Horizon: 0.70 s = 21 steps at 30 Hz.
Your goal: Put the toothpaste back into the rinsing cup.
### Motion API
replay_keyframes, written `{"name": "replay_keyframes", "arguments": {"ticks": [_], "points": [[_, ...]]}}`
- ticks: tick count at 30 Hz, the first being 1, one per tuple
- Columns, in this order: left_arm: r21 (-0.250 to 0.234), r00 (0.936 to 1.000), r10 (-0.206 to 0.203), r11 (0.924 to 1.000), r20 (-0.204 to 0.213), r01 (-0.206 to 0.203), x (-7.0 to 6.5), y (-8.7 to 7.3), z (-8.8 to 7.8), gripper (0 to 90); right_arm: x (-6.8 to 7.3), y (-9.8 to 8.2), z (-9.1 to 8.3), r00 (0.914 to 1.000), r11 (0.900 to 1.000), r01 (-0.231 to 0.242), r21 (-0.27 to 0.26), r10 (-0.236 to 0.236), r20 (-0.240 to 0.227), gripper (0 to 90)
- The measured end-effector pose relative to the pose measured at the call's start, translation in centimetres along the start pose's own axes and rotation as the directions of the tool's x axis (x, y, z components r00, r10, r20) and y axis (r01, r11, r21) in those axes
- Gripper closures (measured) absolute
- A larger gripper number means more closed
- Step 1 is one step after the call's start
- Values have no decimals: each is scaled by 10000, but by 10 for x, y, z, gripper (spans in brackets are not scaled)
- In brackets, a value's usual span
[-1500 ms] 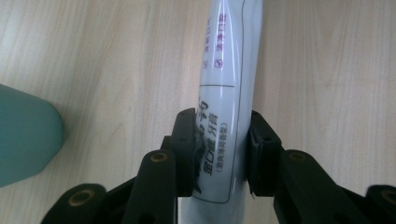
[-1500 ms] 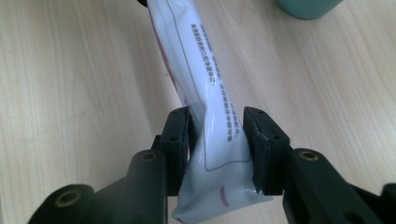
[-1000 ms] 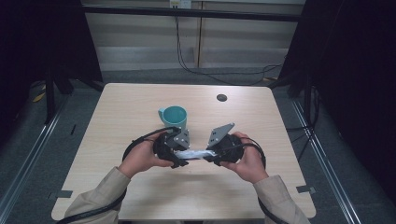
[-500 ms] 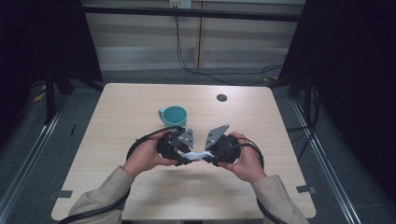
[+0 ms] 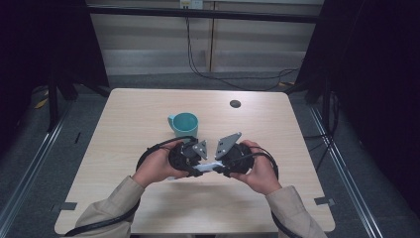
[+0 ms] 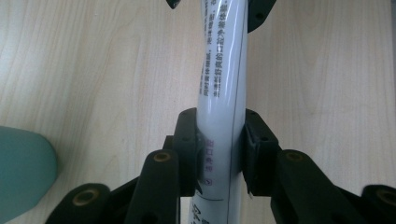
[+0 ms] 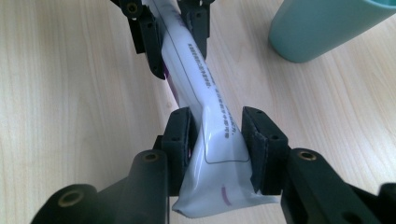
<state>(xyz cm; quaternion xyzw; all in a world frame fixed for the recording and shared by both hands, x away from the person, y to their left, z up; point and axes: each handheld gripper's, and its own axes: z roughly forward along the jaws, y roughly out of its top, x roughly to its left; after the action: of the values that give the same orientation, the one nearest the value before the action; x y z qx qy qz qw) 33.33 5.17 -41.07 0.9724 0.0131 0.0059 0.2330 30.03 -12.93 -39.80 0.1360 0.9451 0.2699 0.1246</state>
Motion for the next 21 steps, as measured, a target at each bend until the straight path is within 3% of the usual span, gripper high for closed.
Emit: {"name": "replay_keyframes", "arguments": {"ticks": [3,5,7,9,10,11,13,17,21], "points": [[122,9997,97,9999,-237,-94,0,0,-4,724,0,0,1,10000,9997,-74,-248,75,48,616],[38,9998,-77,10000,-208,78,1,-1,-7,730,-1,-2,-1,9999,9980,-91,-630,94,43,581],[-169,9994,-306,9994,-181,303,2,-4,-8,732,-4,-6,-4,9986,9937,-463,-1022,485,189,475],[-146,9989,-397,9991,-263,393,4,-7,-10,733,-6,-10,-5,9982,9919,-547,-1148,573,196,387],[-146,9989,-397,9991,-263,393,4,-7,-10,733,-6,-10,-5,9982,9919,-547,-1148,573,196,387],[-355,9976,-566,9978,-387,553,5,-9,-12,733,-7,-13,-5,9968,9907,-770,-1120,792,147,344],[-492,9963,-781,9959,-364,763,7,-12,-16,733,-10,-22,-8,9915,9772,-1289,-1685,1296,-68,304],[-670,9943,-945,9936,-500,911,10,-16,-23,732,-11,-36,-5,9863,9756,-1632,-1470,1652,16,287],[-1192,9898,-1333,9848,-504,1266,13,-21,-26,732,-9,-51,4,9821,9752,-1876,-1177,1883,-47,265]]}}
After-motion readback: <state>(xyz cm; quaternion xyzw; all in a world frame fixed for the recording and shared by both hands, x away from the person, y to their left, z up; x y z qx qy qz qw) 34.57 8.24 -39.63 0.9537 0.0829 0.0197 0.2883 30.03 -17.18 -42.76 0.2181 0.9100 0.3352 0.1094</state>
